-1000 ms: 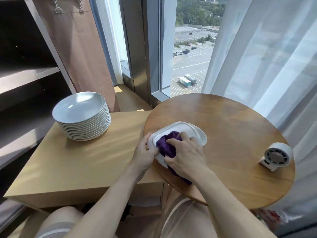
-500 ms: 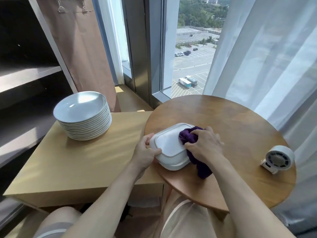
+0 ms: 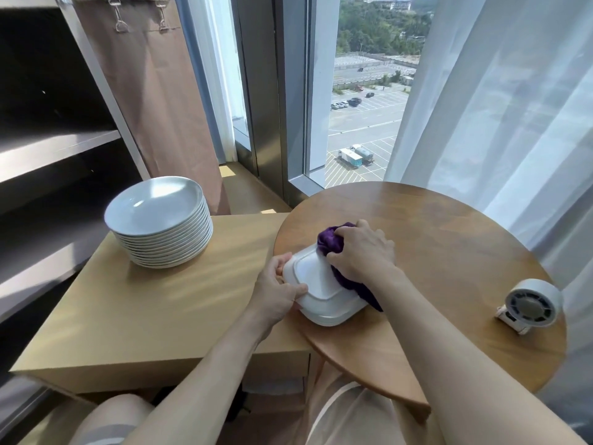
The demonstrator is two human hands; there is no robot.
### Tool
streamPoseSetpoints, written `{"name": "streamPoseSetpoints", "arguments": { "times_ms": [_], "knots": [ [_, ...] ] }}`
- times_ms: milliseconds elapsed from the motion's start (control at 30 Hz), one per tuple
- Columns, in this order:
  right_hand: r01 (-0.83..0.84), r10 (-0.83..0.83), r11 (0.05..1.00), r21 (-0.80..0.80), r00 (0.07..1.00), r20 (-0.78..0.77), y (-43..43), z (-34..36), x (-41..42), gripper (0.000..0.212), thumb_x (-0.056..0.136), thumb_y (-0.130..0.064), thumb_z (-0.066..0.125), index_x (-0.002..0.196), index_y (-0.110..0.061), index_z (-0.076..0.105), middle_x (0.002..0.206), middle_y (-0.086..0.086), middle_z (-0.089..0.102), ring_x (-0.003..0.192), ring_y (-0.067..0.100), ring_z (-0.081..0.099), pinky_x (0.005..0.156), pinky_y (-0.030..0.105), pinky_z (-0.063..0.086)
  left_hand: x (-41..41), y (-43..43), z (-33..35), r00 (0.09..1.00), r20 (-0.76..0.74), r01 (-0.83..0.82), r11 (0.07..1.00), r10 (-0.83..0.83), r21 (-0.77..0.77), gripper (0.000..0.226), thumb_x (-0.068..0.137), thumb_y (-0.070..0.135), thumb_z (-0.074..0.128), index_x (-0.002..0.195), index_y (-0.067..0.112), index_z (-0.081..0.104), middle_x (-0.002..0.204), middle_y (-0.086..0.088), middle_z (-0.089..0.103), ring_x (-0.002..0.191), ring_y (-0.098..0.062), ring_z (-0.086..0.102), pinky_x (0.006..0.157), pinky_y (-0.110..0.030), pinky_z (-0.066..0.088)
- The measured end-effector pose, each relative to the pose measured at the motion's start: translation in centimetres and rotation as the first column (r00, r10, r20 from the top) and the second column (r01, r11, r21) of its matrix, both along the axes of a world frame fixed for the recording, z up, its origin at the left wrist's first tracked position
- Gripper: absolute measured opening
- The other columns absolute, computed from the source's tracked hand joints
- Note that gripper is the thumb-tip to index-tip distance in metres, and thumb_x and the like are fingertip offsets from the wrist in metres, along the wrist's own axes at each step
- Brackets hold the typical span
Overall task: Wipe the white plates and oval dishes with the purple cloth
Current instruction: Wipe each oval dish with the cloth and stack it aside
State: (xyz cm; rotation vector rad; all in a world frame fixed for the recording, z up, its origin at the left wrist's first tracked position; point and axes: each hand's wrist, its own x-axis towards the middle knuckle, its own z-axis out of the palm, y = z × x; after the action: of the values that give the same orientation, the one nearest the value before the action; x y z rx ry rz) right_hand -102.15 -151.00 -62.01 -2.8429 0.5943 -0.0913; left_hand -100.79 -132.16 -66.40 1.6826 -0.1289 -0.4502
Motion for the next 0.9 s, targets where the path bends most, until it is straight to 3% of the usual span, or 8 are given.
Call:
{"name": "streamPoseSetpoints", "arguments": {
  "times_ms": [233,300,400,467,533,633,733,900],
  "knots": [
    [-0.252,0.252,0.968,-0.011,0.967,0.036,4.3,-0.4,-2.2,0.045,0.088,-0.054,0.059,0.131,-0.040,0.059,0.127,0.001,0.047,0.113,0.033,0.047,0.088,0.046,0.039,-0.1,0.3,0.8,0.999,0.023,0.040,0.999,-0.039,-0.029,0.056,0.086,-0.001,0.075,0.135,0.017,0.056,0.120,-0.009,0.066,0.111,-0.028,0.065,0.088,-0.041,0.057],
    [-0.281,0.281,0.960,-0.004,0.960,0.024,4.6,-0.2,-2.7,0.048,0.087,-0.055,0.061,0.134,-0.043,0.057,0.128,-0.001,0.046,0.112,0.031,0.045,0.088,0.045,0.038,-0.2,0.5,1.3,0.996,-0.002,0.092,0.994,-0.092,-0.055,0.049,0.082,-0.006,0.065,0.128,0.010,0.060,0.109,-0.009,0.067,0.101,-0.028,0.064,0.082,-0.039,0.053],
    [-0.322,0.322,0.947,0.020,0.947,-0.004,4.8,0.2,-3.4,0.048,0.087,-0.052,0.062,0.134,-0.047,0.057,0.121,-0.004,0.041,0.108,0.028,0.043,0.086,0.044,0.037,-0.1,0.5,2.1,0.984,-0.124,0.100,0.974,-0.126,-0.201,0.032,0.077,0.008,0.053,0.105,-0.003,0.064,0.088,-0.013,0.059,0.083,-0.025,0.055,0.072,-0.039,0.044],
    [-0.359,0.359,0.933,0.016,0.933,-0.014,4.9,0.3,-3.9,0.046,0.086,-0.049,0.062,0.132,-0.048,0.058,0.116,-0.006,0.039,0.105,0.026,0.041,0.083,0.043,0.034,0.1,0.3,2.4,0.986,-0.153,0.032,0.982,-0.061,-0.184,0.021,0.091,0.012,0.049,0.090,0.003,0.069,0.081,-0.013,0.058,0.076,-0.023,0.053,0.066,-0.035,0.044],
    [-0.372,0.372,0.928,0.003,0.928,-0.030,5.1,0.2,-4.6,0.046,0.086,-0.049,0.062,0.132,-0.049,0.057,0.118,-0.007,0.039,0.105,0.026,0.041,0.081,0.041,0.030,0.2,-0.1,2.0,0.988,-0.156,-0.046,0.988,0.024,-0.144,0.032,0.102,0.010,0.046,0.078,0.008,0.068,0.077,-0.009,0.065,0.075,-0.024,0.059,0.067,-0.035,0.049],
    [-0.373,0.372,0.927,-0.029,0.928,-0.036,5.3,-0.1,-5.4,0.048,0.085,-0.052,0.061,0.133,-0.048,0.057,0.116,-0.008,0.036,0.108,0.027,0.040,0.082,0.042,0.030,0.4,-0.3,1.1,0.970,-0.210,-0.151,0.981,0.122,-0.126,0.026,0.103,0.003,0.050,0.091,0.013,0.070,0.090,-0.010,0.075,0.085,-0.026,0.070,0.072,-0.036,0.056],
    [-0.351,0.350,0.933,-0.079,0.936,-0.026,5.2,-0.3,-6.2,0.049,0.084,-0.057,0.059,0.132,-0.045,0.058,0.121,-0.005,0.043,0.107,0.026,0.041,0.081,0.041,0.031,0.4,-0.4,0.4,0.970,-0.199,-0.158,0.986,0.143,-0.060,0.018,0.097,0.008,0.063,0.113,0.003,0.071,0.103,-0.020,0.075,0.096,-0.032,0.071,0.071,-0.036,0.056],
    [-0.258,0.256,0.964,-0.058,0.966,-0.035,4.3,-0.9,-7.7,0.048,0.082,-0.058,0.059,0.128,-0.044,0.060,0.117,-0.006,0.044,0.104,0.025,0.043,0.083,0.041,0.036,-0.3,-1.1,0.0,0.986,-0.062,-0.150,0.987,0.153,0.050,0.025,0.085,0.027,0.082,0.102,0.010,0.076,0.092,-0.007,0.077,0.082,-0.016,0.073,0.060,-0.022,0.054]
  ]
}}
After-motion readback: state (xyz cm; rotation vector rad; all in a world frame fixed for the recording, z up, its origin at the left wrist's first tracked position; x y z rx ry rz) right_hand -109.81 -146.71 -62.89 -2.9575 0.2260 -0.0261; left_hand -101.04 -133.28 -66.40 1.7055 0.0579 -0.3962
